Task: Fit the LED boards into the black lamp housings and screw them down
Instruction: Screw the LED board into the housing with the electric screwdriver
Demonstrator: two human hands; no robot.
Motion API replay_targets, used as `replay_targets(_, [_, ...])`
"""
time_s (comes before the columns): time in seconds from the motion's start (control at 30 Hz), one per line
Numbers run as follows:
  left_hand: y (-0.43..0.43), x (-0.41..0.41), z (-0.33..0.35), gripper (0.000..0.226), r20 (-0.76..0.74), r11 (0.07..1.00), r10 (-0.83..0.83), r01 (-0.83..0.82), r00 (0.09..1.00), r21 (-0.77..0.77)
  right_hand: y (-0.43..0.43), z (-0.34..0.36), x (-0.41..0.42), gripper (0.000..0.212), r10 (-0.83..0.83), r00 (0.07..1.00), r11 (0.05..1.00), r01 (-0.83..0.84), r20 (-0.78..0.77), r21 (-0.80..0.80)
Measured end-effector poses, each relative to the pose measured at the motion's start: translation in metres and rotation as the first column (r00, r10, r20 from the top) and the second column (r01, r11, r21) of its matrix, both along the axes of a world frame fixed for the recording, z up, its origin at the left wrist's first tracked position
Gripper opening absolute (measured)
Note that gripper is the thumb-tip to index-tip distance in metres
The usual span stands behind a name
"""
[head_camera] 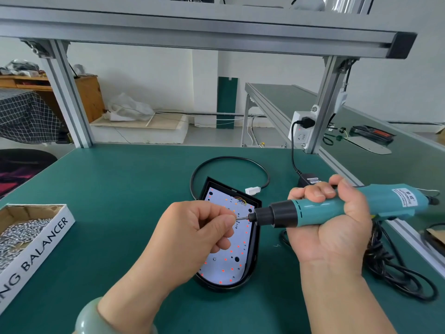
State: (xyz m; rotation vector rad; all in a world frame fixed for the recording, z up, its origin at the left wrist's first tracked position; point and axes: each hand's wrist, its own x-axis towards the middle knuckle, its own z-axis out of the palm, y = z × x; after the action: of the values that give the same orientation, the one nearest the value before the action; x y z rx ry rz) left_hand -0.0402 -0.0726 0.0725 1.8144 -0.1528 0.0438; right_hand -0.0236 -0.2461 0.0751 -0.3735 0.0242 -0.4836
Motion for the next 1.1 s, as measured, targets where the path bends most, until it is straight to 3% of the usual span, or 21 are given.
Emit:
replay_targets(0.8, [0.001, 0.001, -0.003, 0.019, 0.092, 0.997, 0.016, -0.023, 0.996, 0.071, 0.008, -0.004, 0.000, 0.011, 0.034, 0.999, 0.999, -0.033, 0.037, -0.018])
replay_targets(1.0, [-0.010, -0.001, 0.000, 0.005, 0.065, 1.000, -0.001, 0.001, 0.998, 0.013, 0.005, -0.003, 0.000, 0.015, -0.002, 1.000, 1.000, 0.002, 0.005, 0.010])
replay_targets(1.03, [-0.010, -0.002, 0.002, 0.009, 0.064, 1.000, 0.001, -0.002, 0.998, 0.008, 0.003, -0.002, 0.000, 0.016, -0.016, 1.000, 1.000, 0.016, 0.001, 0.012])
replay_targets(1.1, [-0.006, 0.001, 0.004, 0.043, 0.096, 1.000, 0.028, -0.029, 0.995, 0.002, -0.002, -0.001, 0.001, 0.019, -0.045, 0.999, 0.999, 0.045, -0.004, 0.008])
